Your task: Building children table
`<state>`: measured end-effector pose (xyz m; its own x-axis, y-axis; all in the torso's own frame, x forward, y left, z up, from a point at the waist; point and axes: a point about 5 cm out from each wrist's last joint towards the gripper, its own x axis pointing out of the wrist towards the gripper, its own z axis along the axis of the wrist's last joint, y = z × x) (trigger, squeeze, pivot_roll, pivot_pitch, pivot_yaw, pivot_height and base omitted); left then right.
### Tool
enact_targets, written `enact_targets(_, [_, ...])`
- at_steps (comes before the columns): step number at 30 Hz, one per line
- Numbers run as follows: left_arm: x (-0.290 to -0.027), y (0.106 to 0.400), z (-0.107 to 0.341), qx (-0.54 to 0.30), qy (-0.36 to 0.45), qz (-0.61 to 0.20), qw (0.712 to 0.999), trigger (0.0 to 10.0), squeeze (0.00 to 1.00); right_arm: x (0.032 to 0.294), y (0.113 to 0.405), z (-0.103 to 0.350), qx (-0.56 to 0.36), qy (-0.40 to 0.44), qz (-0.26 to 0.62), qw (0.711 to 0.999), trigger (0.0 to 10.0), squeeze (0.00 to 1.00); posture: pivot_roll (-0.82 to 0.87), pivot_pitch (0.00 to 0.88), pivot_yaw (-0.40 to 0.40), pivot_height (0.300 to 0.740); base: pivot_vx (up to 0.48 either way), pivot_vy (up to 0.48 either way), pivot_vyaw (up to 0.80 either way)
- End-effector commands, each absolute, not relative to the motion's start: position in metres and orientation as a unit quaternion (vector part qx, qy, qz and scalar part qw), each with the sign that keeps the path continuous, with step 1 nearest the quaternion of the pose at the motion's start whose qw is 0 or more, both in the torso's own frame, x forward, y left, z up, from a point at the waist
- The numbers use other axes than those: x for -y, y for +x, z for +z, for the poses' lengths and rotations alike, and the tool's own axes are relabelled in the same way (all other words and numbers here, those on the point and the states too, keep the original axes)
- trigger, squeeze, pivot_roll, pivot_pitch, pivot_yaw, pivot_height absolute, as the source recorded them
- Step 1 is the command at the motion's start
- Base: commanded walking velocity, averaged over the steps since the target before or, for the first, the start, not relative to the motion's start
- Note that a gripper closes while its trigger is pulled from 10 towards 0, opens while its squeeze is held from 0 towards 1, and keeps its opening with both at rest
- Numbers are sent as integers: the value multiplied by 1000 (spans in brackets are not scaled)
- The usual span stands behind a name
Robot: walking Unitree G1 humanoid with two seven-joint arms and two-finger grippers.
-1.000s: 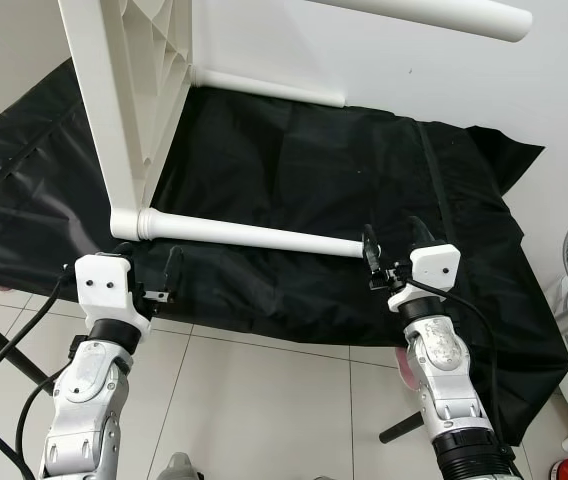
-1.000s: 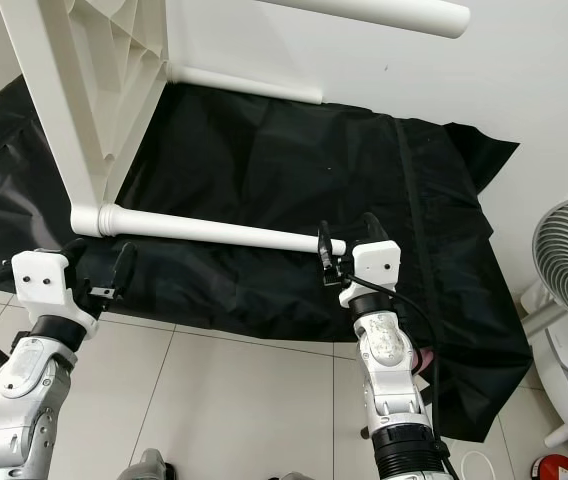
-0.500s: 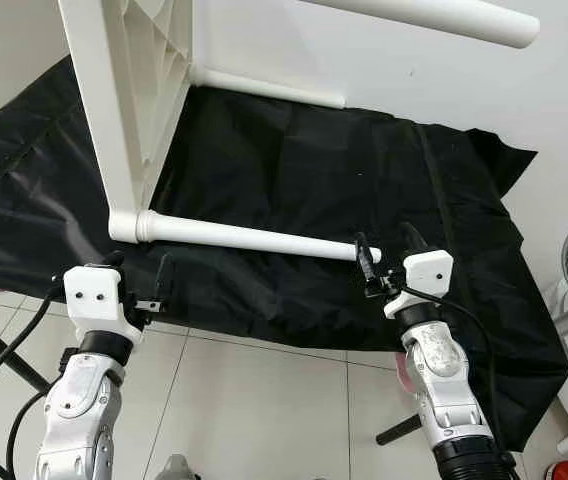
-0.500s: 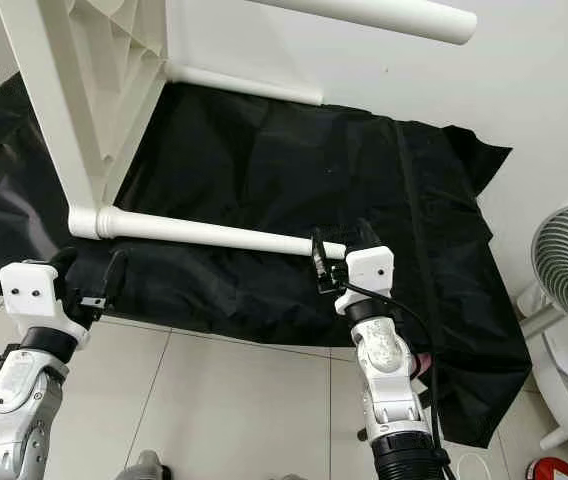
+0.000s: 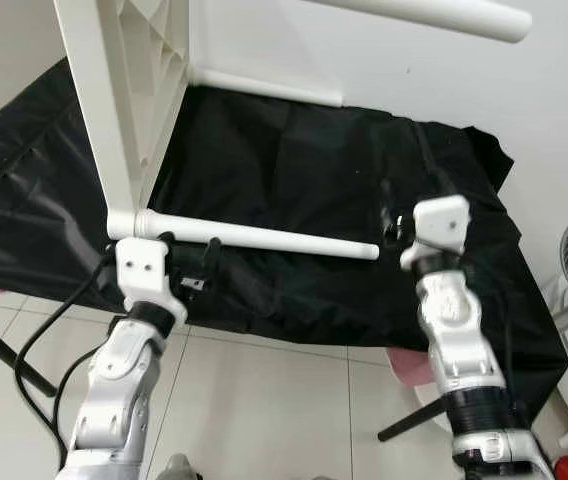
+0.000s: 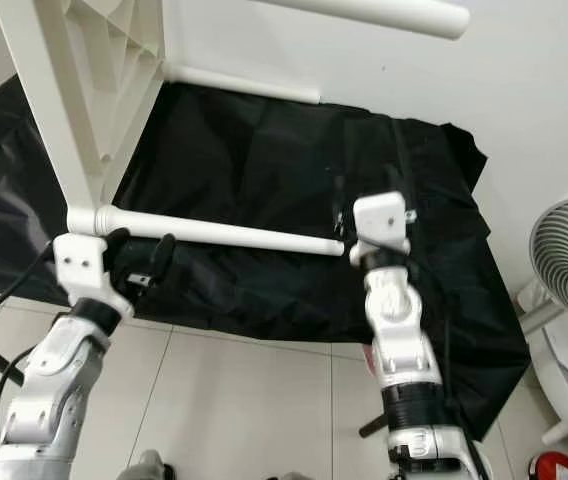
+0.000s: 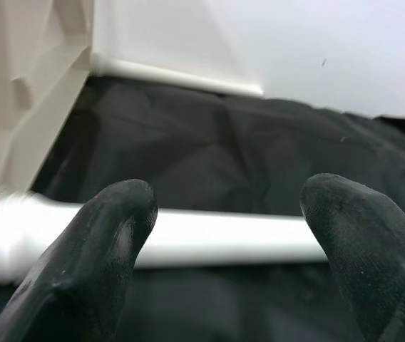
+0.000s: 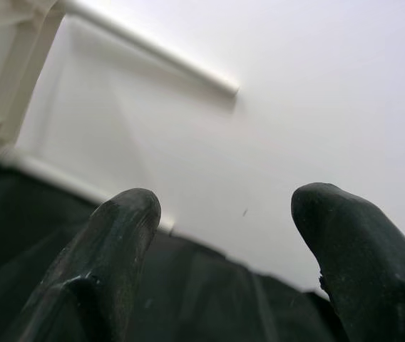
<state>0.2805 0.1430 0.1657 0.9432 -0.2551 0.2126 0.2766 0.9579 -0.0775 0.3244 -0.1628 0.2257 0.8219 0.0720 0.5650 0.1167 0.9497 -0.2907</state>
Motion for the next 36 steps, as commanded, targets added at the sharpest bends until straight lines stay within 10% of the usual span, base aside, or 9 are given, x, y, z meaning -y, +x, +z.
enact_targets(1, [-142,285,159,74,-74,-132,986,10000,0,169,327,223,291,-161,-28,943,10000,0,68,68,-71,740,0,0,0])
enact_targets(36, [-160,323,150,-35,-187,-35,981,10000,0,160,303,244,381,-287,-157,865,10000,0,61,114,-45,740,0,0,0])
